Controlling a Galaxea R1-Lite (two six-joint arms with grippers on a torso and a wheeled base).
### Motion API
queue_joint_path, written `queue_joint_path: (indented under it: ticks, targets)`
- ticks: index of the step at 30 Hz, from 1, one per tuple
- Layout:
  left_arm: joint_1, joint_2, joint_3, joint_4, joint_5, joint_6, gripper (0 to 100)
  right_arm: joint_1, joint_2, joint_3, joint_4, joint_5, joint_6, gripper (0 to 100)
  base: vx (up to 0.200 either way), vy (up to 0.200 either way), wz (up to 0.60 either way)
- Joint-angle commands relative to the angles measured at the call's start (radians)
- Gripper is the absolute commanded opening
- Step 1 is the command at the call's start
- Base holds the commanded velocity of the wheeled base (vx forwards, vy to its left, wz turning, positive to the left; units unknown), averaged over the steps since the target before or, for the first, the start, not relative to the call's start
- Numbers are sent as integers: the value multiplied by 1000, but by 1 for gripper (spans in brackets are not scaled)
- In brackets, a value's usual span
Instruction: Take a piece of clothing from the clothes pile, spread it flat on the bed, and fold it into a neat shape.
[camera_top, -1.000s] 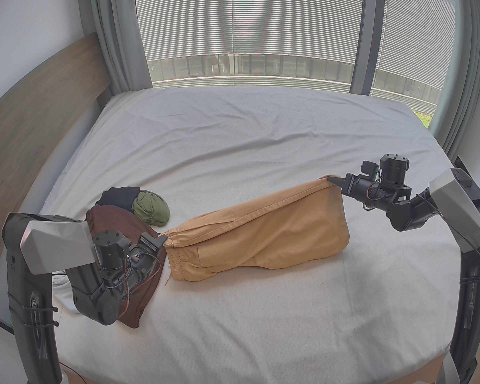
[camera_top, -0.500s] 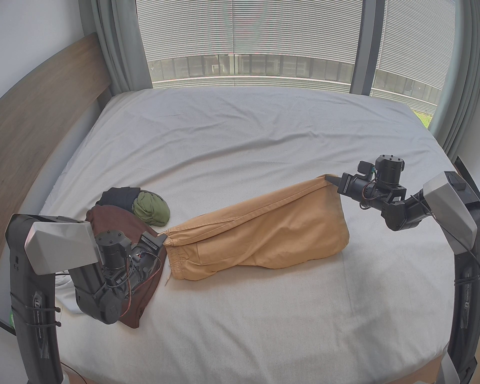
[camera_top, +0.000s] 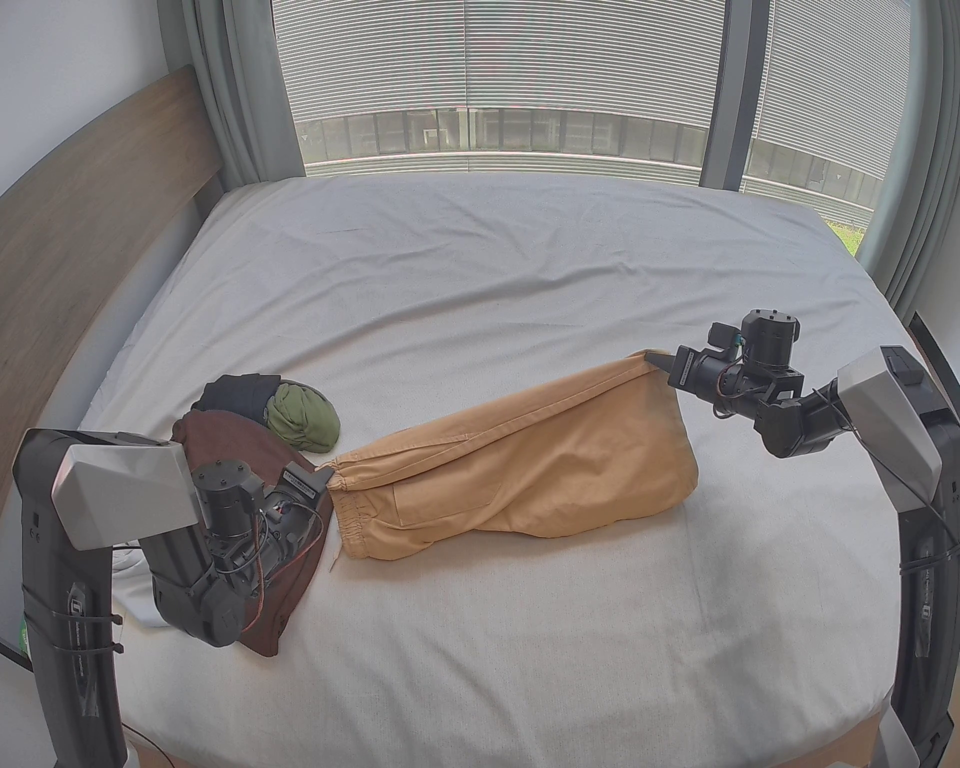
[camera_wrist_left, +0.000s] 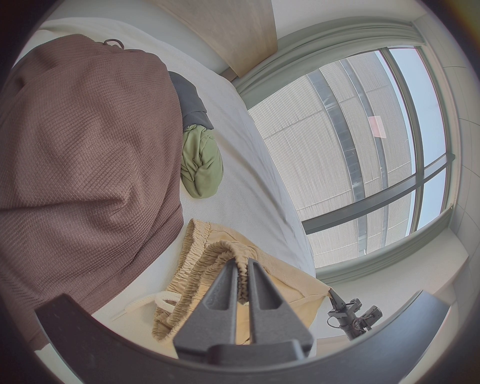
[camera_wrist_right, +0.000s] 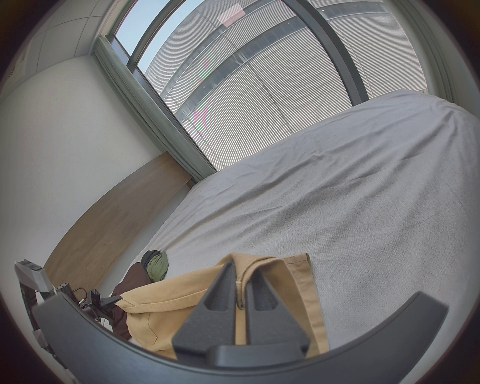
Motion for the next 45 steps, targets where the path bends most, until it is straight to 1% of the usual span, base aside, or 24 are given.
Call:
queue_joint_path:
  ticks: [1, 13, 19, 25, 26, 28, 32, 35, 37, 43, 44, 45]
  targets:
    - [-4, -5, -3, -1, -1, 0, 0, 13, 33, -35, 3, -5, 0, 0, 0, 0, 0]
    - [-7, 6, -30, 1, -3, 0, 0, 14, 82, -105, 27, -7, 0, 0, 0, 0, 0]
    - [-7, 15, -32, -1, -4, 1, 0, 16, 103, -137, 24, -25, 0, 0, 0, 0, 0]
    - [-5, 25, -43, -1, -4, 0, 0, 19, 111, -145, 23, -25, 0, 0, 0, 0, 0]
    - [-5, 26, -43, -1, -4, 0, 100, 20, 112, -151, 23, -25, 0, 100, 0, 0, 0]
    - [-4, 29, -50, -1, -3, 0, 100, 22, 123, -185, 23, -33, 1, 100, 0, 0, 0]
    - [1, 28, -70, 1, 17, 0, 100, 34, 169, -259, 15, -94, 0, 100, 0, 0, 0]
    - [2, 31, -72, -1, 30, 0, 100, 36, 174, -259, 17, -99, 0, 100, 0, 0, 0]
    - [4, 29, -72, 1, 30, 0, 100, 37, 166, -248, 17, -99, 0, 100, 0, 0, 0]
    - [5, 17, -59, -2, 30, 0, 100, 48, 69, -124, 15, -99, 0, 100, 0, 0, 0]
    - [5, 17, -59, -2, 30, 0, 100, 48, 69, -124, 15, -99, 0, 100, 0, 0, 0]
    - [-2, -2, -39, -2, 28, 1, 100, 54, 22, -64, 15, -101, 0, 100, 0, 0, 0]
